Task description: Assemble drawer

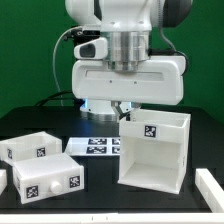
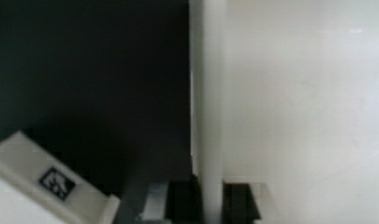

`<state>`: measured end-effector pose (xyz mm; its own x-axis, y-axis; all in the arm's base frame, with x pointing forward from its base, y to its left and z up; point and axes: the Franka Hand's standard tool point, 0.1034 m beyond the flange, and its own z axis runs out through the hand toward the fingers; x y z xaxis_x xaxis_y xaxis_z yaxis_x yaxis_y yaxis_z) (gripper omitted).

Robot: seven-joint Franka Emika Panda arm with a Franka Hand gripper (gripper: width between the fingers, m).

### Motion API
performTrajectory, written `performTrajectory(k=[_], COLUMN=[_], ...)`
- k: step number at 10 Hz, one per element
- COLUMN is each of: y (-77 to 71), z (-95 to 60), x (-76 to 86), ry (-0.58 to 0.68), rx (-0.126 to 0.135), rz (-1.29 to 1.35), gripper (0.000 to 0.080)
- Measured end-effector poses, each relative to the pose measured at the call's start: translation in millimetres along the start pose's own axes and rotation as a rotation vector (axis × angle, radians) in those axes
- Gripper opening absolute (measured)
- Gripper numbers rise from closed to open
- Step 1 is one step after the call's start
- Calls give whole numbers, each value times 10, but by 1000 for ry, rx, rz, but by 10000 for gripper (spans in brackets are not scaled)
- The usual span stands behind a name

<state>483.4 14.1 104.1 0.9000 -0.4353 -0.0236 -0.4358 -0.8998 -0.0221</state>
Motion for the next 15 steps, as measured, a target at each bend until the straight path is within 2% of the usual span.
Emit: performTrajectory(k=[2, 5, 6, 7, 11, 12, 15], y=[-25, 103, 23, -47, -135, -297, -725], z=[2, 15, 19, 19, 25, 22, 20], x=[-14, 95, 110, 152, 151, 259, 392], ry=[-4, -33, -40, -51, -72, -71, -65], rx=[7, 60, 64, 82, 103, 147, 171], rz=[101, 560, 686, 768, 958, 1066, 1078], gripper=[33, 33, 33, 33, 33, 34, 34])
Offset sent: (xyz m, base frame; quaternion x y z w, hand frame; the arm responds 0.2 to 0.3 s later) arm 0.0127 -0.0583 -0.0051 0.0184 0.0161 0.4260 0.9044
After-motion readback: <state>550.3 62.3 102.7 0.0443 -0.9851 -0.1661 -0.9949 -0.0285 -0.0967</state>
